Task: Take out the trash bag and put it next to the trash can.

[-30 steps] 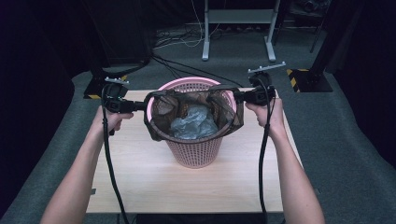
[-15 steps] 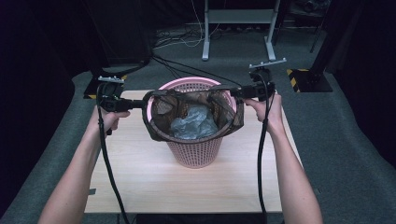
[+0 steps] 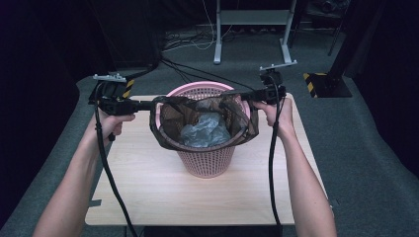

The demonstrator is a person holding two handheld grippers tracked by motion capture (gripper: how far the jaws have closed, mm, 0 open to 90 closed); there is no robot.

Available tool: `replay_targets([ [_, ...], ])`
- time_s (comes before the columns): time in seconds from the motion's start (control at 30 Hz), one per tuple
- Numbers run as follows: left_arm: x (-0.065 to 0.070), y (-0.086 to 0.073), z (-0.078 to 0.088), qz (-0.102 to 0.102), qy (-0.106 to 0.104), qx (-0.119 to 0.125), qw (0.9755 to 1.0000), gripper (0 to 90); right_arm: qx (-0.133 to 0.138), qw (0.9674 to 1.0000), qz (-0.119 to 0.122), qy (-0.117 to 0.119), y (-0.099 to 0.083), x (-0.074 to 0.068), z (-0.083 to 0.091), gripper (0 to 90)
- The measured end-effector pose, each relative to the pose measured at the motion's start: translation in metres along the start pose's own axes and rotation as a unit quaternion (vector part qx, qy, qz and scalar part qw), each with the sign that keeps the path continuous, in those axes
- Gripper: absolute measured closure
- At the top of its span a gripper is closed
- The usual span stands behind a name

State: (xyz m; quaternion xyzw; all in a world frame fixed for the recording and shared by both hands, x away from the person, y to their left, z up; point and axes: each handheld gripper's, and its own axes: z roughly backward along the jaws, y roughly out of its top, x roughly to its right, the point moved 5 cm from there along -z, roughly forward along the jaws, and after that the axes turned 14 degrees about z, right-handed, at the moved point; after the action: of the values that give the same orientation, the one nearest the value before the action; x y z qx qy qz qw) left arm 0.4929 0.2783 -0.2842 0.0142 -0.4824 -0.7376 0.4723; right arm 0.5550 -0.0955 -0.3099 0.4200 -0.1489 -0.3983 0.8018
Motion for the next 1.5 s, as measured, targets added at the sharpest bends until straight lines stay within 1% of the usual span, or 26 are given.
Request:
replay_targets([
  [0.07, 0.005, 0.001, -0.001, -0.004, -0.007, -0.002, 1.0000, 90.0, 0.000, 0.9998, 0.016, -0.007, 0.001, -0.006, 0.004, 71.6],
  [0.1, 0.006, 0.001, -0.002, -0.006, -0.008, -0.003, 0.9999, 90.0, 0.000, 0.9997, 0.023, -0.011, 0.002, -0.008, 0.006, 78.2],
  [0.13, 0.009, 0.001, -0.004, -0.007, -0.012, -0.004, 0.9999, 90.0, -0.003, 0.9995, 0.028, -0.017, 0.003, -0.010, 0.007, 80.4],
  [0.17, 0.011, 0.001, -0.005, -0.010, -0.015, -0.005, 0.9998, 90.0, -0.006, 0.9990, 0.037, -0.022, 0.004, -0.014, 0.010, 85.9],
  [0.2, 0.014, 0.001, -0.007, -0.012, -0.017, -0.006, 0.9998, 90.0, -0.006, 0.9988, 0.043, -0.023, 0.005, -0.017, 0.012, 88.2],
  [0.23, 0.014, 0.001, -0.007, -0.012, -0.017, -0.006, 0.9998, 90.0, -0.006, 0.9988, 0.043, -0.023, 0.005, -0.017, 0.012, 88.2],
  [0.27, 0.018, 0.001, -0.010, -0.017, -0.022, -0.008, 0.9996, 90.0, -0.001, 0.9982, 0.057, -0.020, 0.007, -0.026, 0.019, 89.8],
  [0.33, 0.021, 0.002, -0.012, -0.022, -0.023, -0.009, 0.9995, 90.0, 0.003, 0.9976, 0.068, -0.014, 0.009, -0.033, 0.023, 90.0],
  [0.37, 0.024, 0.002, -0.014, -0.022, -0.028, -0.010, 0.9993, 90.0, 0.005, 0.9973, 0.072, -0.010, 0.010, -0.037, 0.026, 90.0],
  [0.43, 0.027, 0.003, -0.016, -0.026, -0.029, -0.009, 0.9992, 90.0, 0.016, 0.9956, 0.092, 0.003, 0.015, -0.053, 0.033, 90.0],
  [0.57, 0.040, 0.008, -0.028, -0.035, -0.046, -0.006, 0.9983, 89.9, 0.032, 0.9910, 0.127, 0.029, 0.026, -0.081, 0.040, 90.0],
  [0.67, 0.047, 0.010, -0.039, -0.037, -0.054, -0.005, 0.9979, 89.9, 0.036, 0.9866, 0.151, 0.048, 0.036, -0.105, 0.039, 90.0],
  [0.73, 0.051, 0.011, -0.046, -0.034, -0.064, -0.003, 0.9973, 89.9, 0.035, 0.9842, 0.165, 0.054, 0.040, -0.115, 0.035, 90.0],
  [0.77, 0.053, 0.011, -0.049, -0.028, -0.072, 0.000, 0.9970, 89.9, 0.033, 0.9836, 0.168, 0.056, 0.043, -0.119, 0.033, 90.0],
  [0.8, 0.055, 0.012, -0.052, -0.028, -0.081, 0.003, 0.9963, 89.9, 0.030, 0.9831, 0.171, 0.058, 0.045, -0.123, 0.030, 90.0],
  [0.87, 0.059, 0.013, -0.056, -0.029, -0.090, 0.015, 0.9954, 89.8, 0.024, 0.9819, 0.176, 0.067, 0.048, -0.129, 0.022, 90.0],
  [0.9, 0.062, 0.013, -0.058, -0.032, -0.092, 0.018, 0.9951, 89.8, 0.022, 0.9809, 0.182, 0.066, 0.049, -0.132, 0.019, 90.0],
  [1.03, 0.070, 0.015, -0.065, -0.038, -0.098, 0.030, 0.9940, 89.2, 0.019, 0.9806, 0.181, 0.073, 0.053, -0.137, 0.008, 90.0],
  [1.07, 0.071, 0.015, -0.067, -0.040, -0.105, 0.031, 0.9931, 89.0, 0.020, 0.9808, 0.179, 0.076, 0.054, -0.138, 0.006, 90.0],
  [1.13, 0.073, 0.016, -0.070, -0.041, -0.107, 0.031, 0.9929, 87.6, 0.025, 0.9815, 0.173, 0.078, 0.056, -0.138, 0.004, 90.0],
  [1.17, 0.075, 0.016, -0.072, -0.041, -0.117, 0.033, 0.9917, 87.4, 0.027, 0.9814, 0.173, 0.079, 0.056, -0.137, 0.004, 90.0],
  [1.27, 0.077, 0.016, -0.077, -0.045, -0.118, 0.040, 0.9912, 84.4, 0.030, 0.9824, 0.166, 0.079, 0.058, -0.135, 0.003, 90.0],
  [1.3, 0.077, 0.016, -0.078, -0.046, -0.112, 0.043, 0.9917, 83.3, 0.032, 0.9831, 0.162, 0.079, 0.058, -0.135, 0.002, 90.0],
  [1.37, 0.077, 0.016, -0.081, -0.044, -0.113, 0.048, 0.9914, 81.7, 0.034, 0.9840, 0.159, 0.074, 0.059, -0.132, 0.002, 90.0],
  [1.4, 0.077, 0.016, -0.083, -0.041, -0.113, 0.048, 0.9915, 80.2, 0.037, 0.9849, 0.152, 0.074, 0.059, -0.131, 0.003, 90.0],
  [1.5, 0.078, 0.016, -0.086, -0.037, -0.117, 0.052, 0.9911, 75.5, 0.044, 0.9857, 0.141, 0.081, 0.060, -0.127, 0.004, 90.0],
])
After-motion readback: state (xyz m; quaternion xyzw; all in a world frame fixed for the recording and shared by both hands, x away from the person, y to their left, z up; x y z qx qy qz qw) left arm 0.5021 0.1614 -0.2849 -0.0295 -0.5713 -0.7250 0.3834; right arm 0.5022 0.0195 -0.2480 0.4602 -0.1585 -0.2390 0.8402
